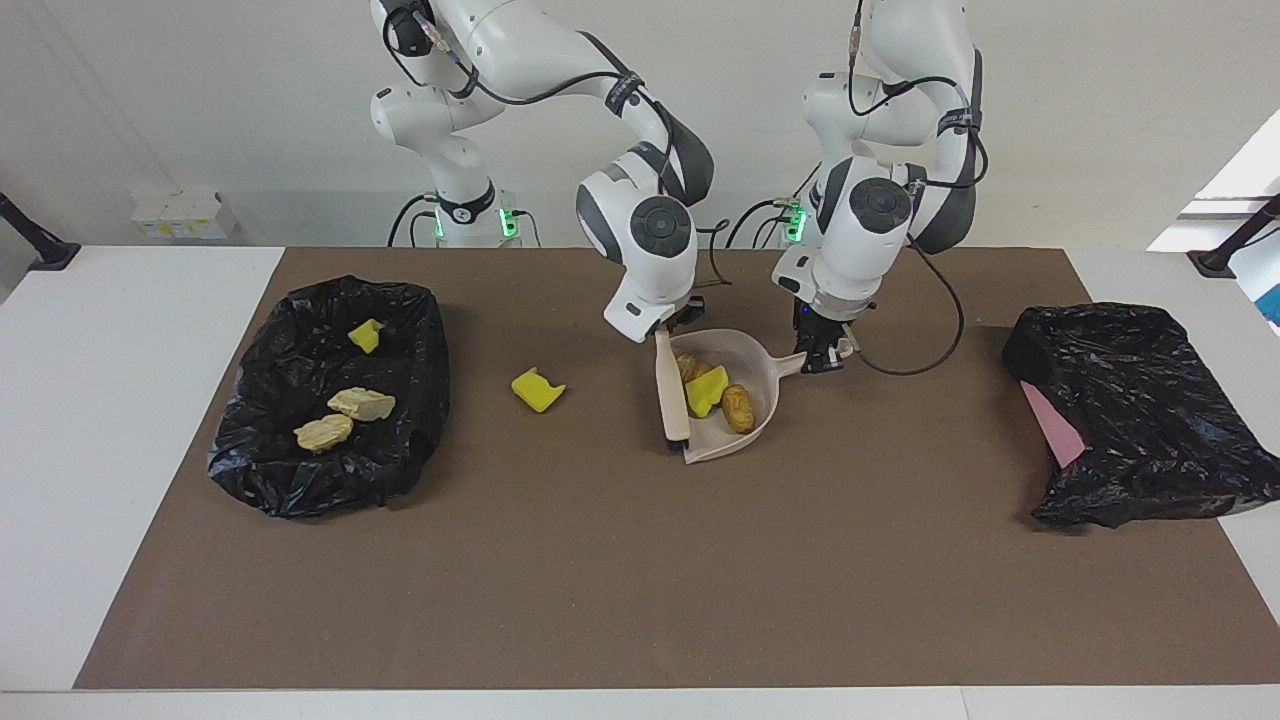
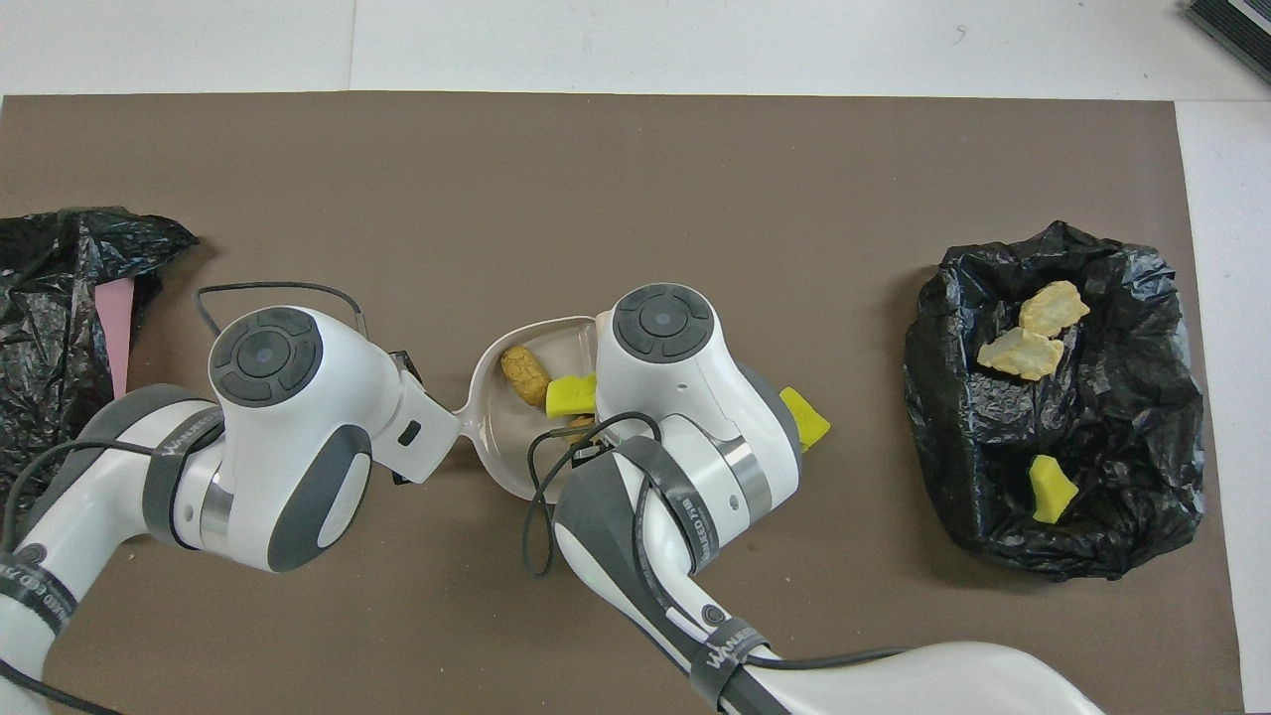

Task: Sweep and dump trash in bin
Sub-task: 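Sweep the last yellow chunk into the dustpan with the right gripper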

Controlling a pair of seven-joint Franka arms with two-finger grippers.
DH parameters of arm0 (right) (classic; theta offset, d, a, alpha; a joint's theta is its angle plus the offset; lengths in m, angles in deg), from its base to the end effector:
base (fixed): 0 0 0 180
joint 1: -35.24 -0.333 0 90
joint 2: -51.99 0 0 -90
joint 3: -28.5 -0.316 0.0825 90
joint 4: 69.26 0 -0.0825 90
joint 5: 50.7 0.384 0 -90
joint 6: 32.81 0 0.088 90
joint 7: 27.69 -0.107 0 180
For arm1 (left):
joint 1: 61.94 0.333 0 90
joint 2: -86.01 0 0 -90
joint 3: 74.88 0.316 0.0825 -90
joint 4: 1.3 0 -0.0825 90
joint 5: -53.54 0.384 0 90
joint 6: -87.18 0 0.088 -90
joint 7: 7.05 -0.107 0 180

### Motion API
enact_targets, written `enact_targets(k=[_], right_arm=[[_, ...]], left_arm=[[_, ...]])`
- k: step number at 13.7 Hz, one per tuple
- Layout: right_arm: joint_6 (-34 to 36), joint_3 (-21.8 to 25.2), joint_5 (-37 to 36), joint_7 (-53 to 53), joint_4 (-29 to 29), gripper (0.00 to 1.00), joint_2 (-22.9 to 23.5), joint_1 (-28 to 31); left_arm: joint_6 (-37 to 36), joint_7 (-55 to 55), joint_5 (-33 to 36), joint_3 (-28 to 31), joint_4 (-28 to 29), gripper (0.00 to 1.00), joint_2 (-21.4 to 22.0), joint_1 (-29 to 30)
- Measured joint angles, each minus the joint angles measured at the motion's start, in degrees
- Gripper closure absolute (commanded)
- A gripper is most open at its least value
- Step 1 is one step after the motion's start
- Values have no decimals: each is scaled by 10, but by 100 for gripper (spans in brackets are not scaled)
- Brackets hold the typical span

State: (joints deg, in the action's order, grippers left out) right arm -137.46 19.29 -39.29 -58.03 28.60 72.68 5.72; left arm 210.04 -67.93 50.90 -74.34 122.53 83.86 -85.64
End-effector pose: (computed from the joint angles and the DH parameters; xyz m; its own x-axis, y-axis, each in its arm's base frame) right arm 0.4835 0.3977 0.3683 0.9423 0.0779 -0.3255 0.0563 -0.9956 -0.0752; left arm 0.4916 -0.2124 0.3752 0.1299 -0.9915 0.0055 -0.9894 -0.1293 0.0659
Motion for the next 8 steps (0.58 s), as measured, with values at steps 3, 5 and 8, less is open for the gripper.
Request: enact_targets(k=[3,5,8], right_arm=[[47,-2,7,-15,-2,100,-31,8],[94,0,6,-15,1,100,-62,35],[114,1,-11,-15,49,100,-110,79]], left_arm=[[2,0,0,0,0,100,0,0],[5,0,0,0,0,100,0,0],[10,0,0,-1,1,100,0,0]])
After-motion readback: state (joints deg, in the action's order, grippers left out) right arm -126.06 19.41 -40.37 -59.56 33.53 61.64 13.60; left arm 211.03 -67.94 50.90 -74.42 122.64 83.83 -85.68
